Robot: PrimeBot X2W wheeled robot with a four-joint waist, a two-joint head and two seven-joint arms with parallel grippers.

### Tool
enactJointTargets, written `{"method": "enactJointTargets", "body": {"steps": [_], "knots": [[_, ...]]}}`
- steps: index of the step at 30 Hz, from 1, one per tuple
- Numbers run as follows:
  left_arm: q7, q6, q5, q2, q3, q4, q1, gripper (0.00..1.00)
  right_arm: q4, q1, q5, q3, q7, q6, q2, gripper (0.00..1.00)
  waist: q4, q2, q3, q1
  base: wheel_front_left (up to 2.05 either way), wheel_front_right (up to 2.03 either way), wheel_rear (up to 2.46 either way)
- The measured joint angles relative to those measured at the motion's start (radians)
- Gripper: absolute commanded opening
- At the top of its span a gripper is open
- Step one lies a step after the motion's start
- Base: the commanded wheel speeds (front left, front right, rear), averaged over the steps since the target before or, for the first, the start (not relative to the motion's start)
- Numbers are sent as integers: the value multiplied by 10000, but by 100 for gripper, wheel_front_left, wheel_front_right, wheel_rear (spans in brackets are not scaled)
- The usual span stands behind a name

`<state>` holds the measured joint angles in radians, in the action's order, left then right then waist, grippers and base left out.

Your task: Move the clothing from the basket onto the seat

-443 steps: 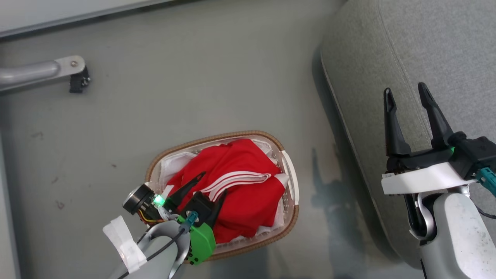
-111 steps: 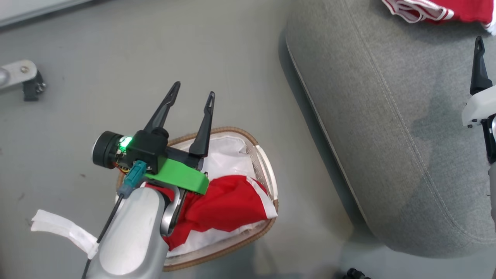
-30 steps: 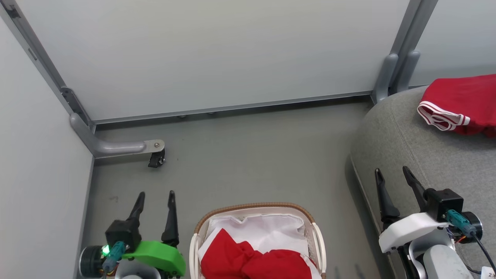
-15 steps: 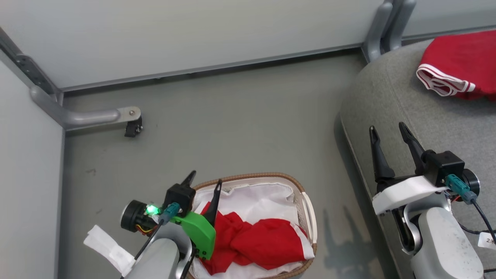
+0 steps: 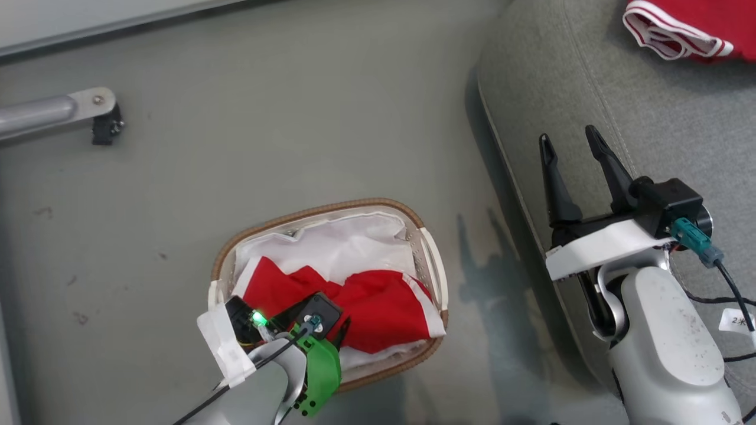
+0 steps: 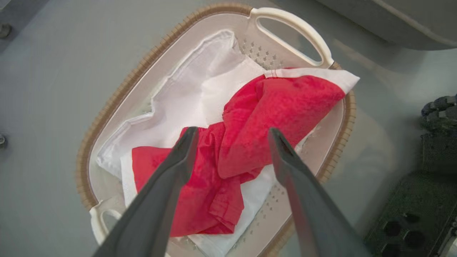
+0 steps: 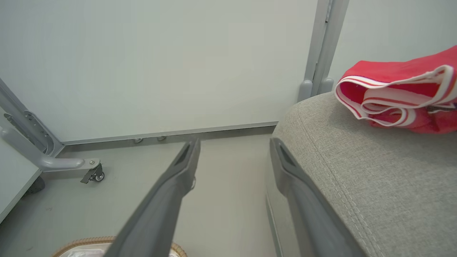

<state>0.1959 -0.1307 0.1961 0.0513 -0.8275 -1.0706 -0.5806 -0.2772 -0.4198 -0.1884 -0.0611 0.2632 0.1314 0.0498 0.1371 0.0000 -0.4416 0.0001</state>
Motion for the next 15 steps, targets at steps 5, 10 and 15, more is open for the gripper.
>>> {"method": "enactJointTargets", "body": {"steps": [5, 10, 15], "knots": [[-12, -2, 226, 217, -385, -786, -510, 100, 368, -379, -217, -397, 2, 0, 10, 100, 586, 0, -841, 0, 0, 0, 0], [-10, -2, 357, 280, -464, -1365, -885, 100, 890, -625, -416, -817, 2, 0, 12, 100, 1138, 0, -1606, 1, 0, 0, 0], [-21, -2, 360, 433, -606, -1701, -1155, 100, 1267, -810, -612, -1129, 2, 0, 6, 100, 1670, 0, -2323, 1, 0, 0, 0]]}}
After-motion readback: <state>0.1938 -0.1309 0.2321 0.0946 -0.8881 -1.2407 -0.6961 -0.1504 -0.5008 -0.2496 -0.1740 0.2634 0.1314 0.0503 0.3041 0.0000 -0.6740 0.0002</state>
